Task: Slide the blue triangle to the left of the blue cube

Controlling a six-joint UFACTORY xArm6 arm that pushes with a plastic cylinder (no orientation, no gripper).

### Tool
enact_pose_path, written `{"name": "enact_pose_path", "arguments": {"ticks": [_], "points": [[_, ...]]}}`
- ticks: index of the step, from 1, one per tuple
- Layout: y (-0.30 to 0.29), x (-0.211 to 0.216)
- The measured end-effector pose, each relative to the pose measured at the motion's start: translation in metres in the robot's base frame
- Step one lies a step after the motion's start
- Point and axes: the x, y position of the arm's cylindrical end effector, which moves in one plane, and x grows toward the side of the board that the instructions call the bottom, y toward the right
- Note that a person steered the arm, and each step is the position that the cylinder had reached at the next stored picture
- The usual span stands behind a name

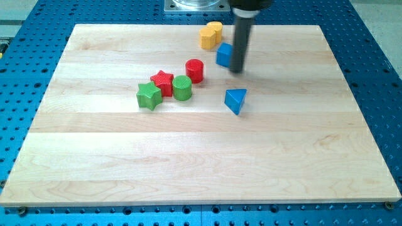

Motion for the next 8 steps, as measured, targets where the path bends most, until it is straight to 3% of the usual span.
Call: {"name": "enact_pose_path", "arguments": {"ticks": [1,2,3,4,5,7,8], "points": [[-0.001,-0.035],[0.012,-0.025],[0.093,0.040],[0.077,0.164],[0.011,0.150],[0.027,0.052],[0.074,0.064]]}}
